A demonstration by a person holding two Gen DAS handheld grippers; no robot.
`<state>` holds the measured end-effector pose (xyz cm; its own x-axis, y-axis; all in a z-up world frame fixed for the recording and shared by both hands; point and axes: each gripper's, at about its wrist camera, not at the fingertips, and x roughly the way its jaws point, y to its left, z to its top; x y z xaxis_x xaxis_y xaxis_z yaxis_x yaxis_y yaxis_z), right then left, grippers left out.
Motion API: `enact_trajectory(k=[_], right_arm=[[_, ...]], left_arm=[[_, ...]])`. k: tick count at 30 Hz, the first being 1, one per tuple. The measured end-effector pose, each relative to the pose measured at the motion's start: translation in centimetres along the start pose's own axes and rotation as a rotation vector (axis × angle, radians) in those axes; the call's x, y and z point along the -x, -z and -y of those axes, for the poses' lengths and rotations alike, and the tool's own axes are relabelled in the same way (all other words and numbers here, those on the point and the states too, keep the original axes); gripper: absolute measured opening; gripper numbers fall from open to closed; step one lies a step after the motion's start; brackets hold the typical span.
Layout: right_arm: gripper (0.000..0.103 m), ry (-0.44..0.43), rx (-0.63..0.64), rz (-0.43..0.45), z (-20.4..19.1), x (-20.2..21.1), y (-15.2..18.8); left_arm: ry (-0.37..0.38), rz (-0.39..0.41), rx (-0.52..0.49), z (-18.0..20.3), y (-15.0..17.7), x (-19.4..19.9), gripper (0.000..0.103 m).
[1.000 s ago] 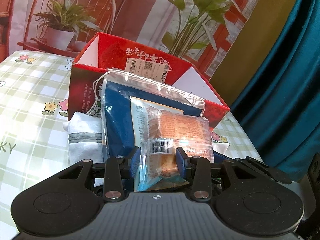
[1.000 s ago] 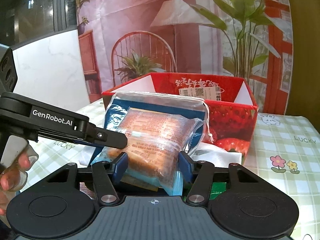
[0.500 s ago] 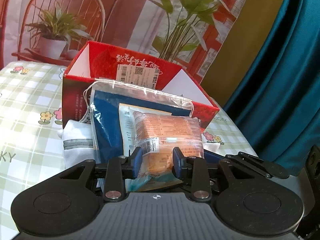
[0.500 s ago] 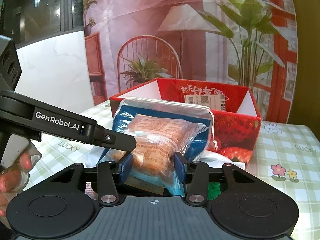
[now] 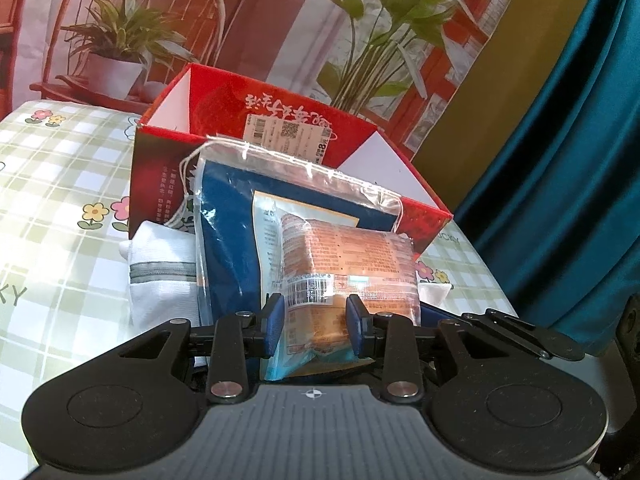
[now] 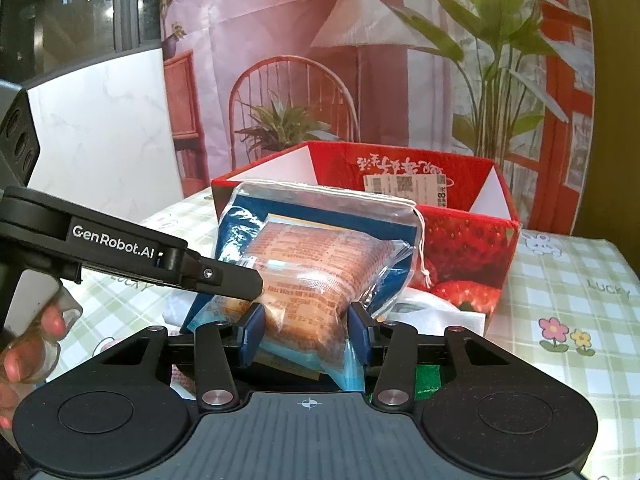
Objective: Organize soft objects
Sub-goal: 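Lift the clear bread bag with both grippers and carry it over the red box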
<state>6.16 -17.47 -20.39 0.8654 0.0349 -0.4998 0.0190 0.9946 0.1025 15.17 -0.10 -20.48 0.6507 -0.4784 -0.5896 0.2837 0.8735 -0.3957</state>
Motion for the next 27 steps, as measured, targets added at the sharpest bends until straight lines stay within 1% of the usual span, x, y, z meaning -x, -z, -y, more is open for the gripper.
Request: enact_trajectory(k=[3,5,9,13,20,24,27], right_arm=[[0.041,-0.005,-0.013,-0.006,0.2,-0.1,0.1],[0.040,-0.006,-0.006,0.000,0.0,0.1,0.0],[0.039,-0.007,0.024,0.041,-0.2,1.0,-0.8],[0.038,-0.006,0.056,0.082,-0.2,1.7,-1.9],[0.038,-0.007,0.065,0.108,0.3,2.1,-2.7],[0.038,-0.001,0.065,0.125,0.6,2.2,-3.2],[0.038,-0.001,0.066,0.145,1.2,2.2,-4.1]], left_arm=[[0.007,0.000,-0.002,0.1,0.0,0.1,0.035],[0.018,0.014,0.007,0.1,-0.2,0.4,0.035],[0.048,0.053,0.008,0.3,-0.7,1.2,0.035],[0.056,0.082,-0.011,0.8,-1.3,1.7,0.035],[0.076,0.096,-0.026,1.1,-1.8,1.6,0.035],[0.086,0.104,-0.044,1.4,-2.8,1.5,0.035],[0.094,0.114,-0.038,1.8,-4.0,1.2,0.035]])
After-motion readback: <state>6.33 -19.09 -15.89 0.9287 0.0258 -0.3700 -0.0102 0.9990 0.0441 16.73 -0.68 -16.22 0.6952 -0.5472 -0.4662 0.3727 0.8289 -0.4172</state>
